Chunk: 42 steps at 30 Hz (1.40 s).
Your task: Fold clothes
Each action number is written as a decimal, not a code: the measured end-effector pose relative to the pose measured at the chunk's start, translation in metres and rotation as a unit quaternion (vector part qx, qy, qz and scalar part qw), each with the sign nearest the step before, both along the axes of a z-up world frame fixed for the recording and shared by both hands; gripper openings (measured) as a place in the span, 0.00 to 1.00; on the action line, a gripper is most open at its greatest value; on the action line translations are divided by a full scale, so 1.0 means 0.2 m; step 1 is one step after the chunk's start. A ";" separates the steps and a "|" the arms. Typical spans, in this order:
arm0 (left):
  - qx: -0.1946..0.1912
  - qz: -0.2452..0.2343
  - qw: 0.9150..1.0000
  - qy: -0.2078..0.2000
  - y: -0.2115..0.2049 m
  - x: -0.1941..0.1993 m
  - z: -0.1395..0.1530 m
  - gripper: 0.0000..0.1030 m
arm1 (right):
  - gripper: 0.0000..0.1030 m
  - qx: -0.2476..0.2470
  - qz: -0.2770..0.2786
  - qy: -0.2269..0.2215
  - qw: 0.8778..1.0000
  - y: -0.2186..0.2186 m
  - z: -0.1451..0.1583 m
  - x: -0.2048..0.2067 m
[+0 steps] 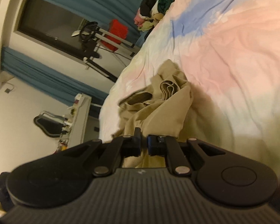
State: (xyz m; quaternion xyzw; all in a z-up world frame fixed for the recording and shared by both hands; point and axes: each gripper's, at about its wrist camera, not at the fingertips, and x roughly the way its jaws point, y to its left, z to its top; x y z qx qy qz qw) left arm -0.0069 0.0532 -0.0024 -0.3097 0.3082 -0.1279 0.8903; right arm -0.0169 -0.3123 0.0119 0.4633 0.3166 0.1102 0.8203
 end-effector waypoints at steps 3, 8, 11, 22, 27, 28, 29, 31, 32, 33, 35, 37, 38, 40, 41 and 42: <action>0.002 0.000 1.000 0.005 0.00 -0.05 0.04 0.06 | 0.10 -0.004 0.002 0.003 1.000 -0.01 0.02 -0.06; 0.019 0.012 1.000 0.014 -0.01 0.10 0.10 0.06 | 0.10 -0.020 -0.007 0.003 1.000 0.02 0.05 0.13; 0.022 0.021 0.999 0.028 -0.03 0.33 0.10 0.06 | 0.10 -0.023 -0.019 0.007 1.000 0.04 0.04 0.34; 0.127 0.019 0.990 0.061 -0.14 1.18 -0.16 0.09 | 0.11 -0.045 -0.048 0.054 0.996 0.11 -0.20 1.07; 0.141 -0.008 0.987 0.072 -0.13 1.34 -0.35 0.11 | 0.11 -0.034 -0.042 0.095 0.994 0.09 -0.45 1.21; 0.141 -0.012 0.987 0.072 -0.13 1.35 -0.38 0.11 | 0.11 -0.033 -0.038 0.097 0.994 0.09 -0.47 1.21; 0.144 -0.016 0.987 0.069 -0.13 1.35 -0.38 0.12 | 0.12 -0.036 -0.033 0.096 0.994 0.09 -0.49 1.22; 0.152 -0.025 0.986 0.061 -0.14 1.35 -0.39 0.19 | 0.13 -0.046 -0.023 0.089 0.995 0.10 -0.47 1.21; 0.157 -0.030 0.986 0.057 -0.15 1.35 -0.38 0.24 | 0.15 -0.050 -0.017 0.083 0.995 0.10 -0.45 1.20; 0.164 -0.036 0.984 0.052 -0.16 1.33 -0.37 0.33 | 0.19 -0.054 -0.011 0.077 0.996 0.11 -0.42 1.19; 0.176 -0.046 0.983 0.039 -0.18 1.29 -0.34 0.45 | 0.57 -0.057 0.001 0.052 0.997 0.12 -0.37 1.14; 0.186 -0.053 0.981 0.023 -0.21 1.24 -0.31 0.67 | 0.71 -0.067 0.017 0.019 0.997 0.14 -0.30 1.07; 0.193 -0.054 0.980 0.016 -0.23 1.20 -0.29 0.76 | 0.71 -0.081 0.024 0.004 0.996 0.16 -0.27 1.04; 0.212 -0.047 0.976 0.000 -0.25 1.14 -0.26 0.90 | 0.70 -0.118 0.037 -0.021 0.992 0.21 -0.20 0.98; 0.221 -0.047 0.974 -0.006 -0.26 1.11 -0.26 0.90 | 0.61 -0.133 0.043 -0.027 0.990 0.22 -0.19 0.97; 0.229 -0.047 0.972 -0.011 -0.27 1.10 -0.26 0.90 | 0.48 -0.146 0.051 -0.031 0.987 0.24 -0.18 0.96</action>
